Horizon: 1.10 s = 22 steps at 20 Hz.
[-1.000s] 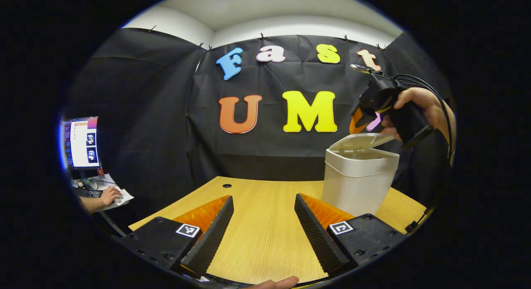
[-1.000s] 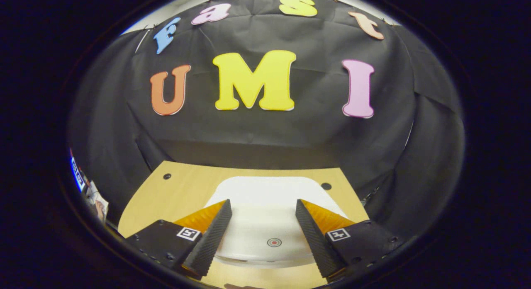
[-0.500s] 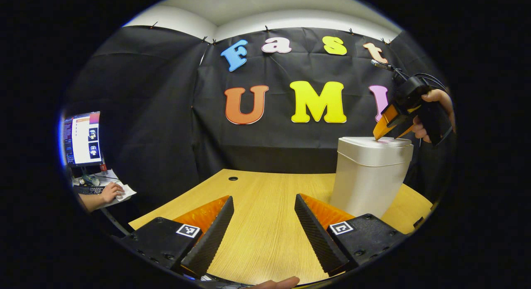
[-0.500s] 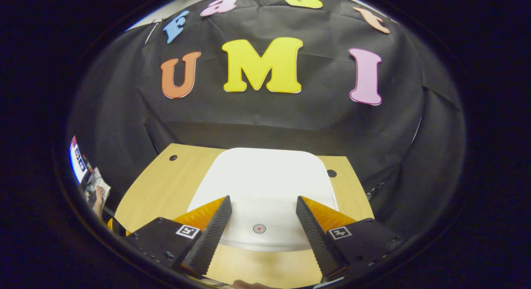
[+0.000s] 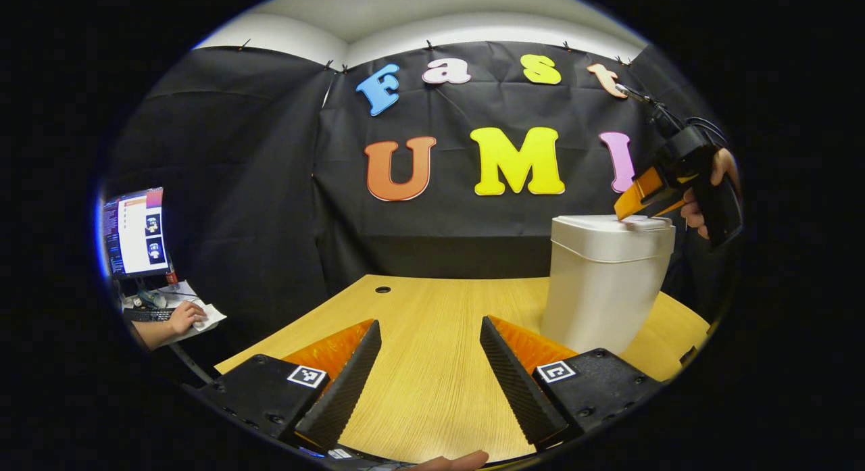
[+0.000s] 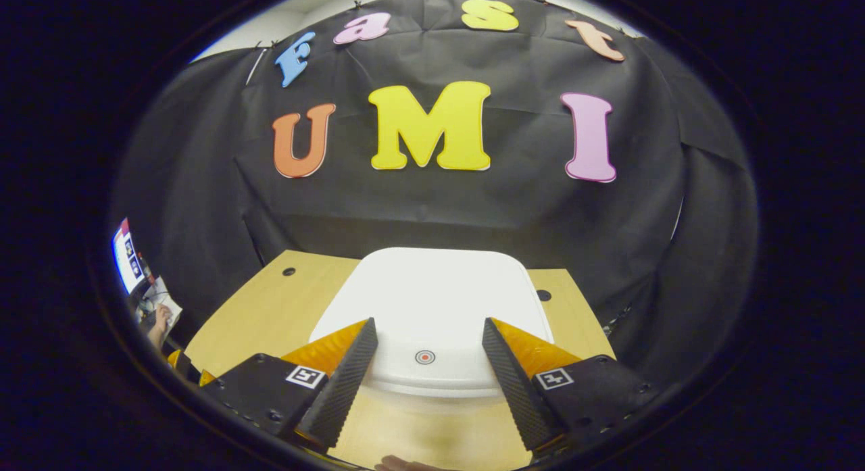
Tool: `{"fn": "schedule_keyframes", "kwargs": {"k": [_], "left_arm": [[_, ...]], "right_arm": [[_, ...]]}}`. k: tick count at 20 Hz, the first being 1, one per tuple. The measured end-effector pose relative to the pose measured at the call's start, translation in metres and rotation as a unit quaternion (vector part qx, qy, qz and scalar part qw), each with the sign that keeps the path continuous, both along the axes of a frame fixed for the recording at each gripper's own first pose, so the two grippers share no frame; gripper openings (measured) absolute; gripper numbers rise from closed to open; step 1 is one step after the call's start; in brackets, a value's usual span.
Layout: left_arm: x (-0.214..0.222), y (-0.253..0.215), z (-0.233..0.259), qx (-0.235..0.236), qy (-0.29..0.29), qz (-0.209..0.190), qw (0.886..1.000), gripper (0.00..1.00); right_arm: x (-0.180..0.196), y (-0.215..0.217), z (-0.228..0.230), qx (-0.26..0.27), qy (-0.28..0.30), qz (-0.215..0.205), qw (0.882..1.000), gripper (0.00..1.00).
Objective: Press the lid of the desktop garbage bin to open it, pick up the crumpled paper on the desktop and throw it into the bin, then pick up the pop can on the desktop and drop it into the bin, and finally close the garbage bin lid.
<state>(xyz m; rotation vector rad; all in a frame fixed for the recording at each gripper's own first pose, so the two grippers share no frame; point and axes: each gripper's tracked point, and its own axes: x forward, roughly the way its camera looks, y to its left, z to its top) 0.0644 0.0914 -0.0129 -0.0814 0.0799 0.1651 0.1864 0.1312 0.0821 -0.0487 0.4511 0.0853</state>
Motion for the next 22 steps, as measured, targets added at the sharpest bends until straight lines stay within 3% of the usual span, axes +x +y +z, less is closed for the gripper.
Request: {"fn": "schedule_keyframes", "kwargs": {"k": [7, 16, 22], "left_arm": [[-0.008, 0.009, 0.009, 0.019, -0.001, 0.015, 1.000, 0.97], [-0.012, -0.019, 0.021, 0.027, -0.009, -0.012, 1.000, 0.97], [-0.016, -0.014, 0.021, 0.013, -0.020, -0.006, 1.000, 0.96]], "right_arm": [[-0.002, 0.002, -0.007, -0.007, -0.054, 0.007, 0.998, 0.99], [-0.002, 0.001, -0.005, 0.035, -0.126, 0.027, 0.991, 0.98], [-0.045, -0.007, -0.001, 0.050, -0.175, 0.056, 0.982, 0.96]]}}
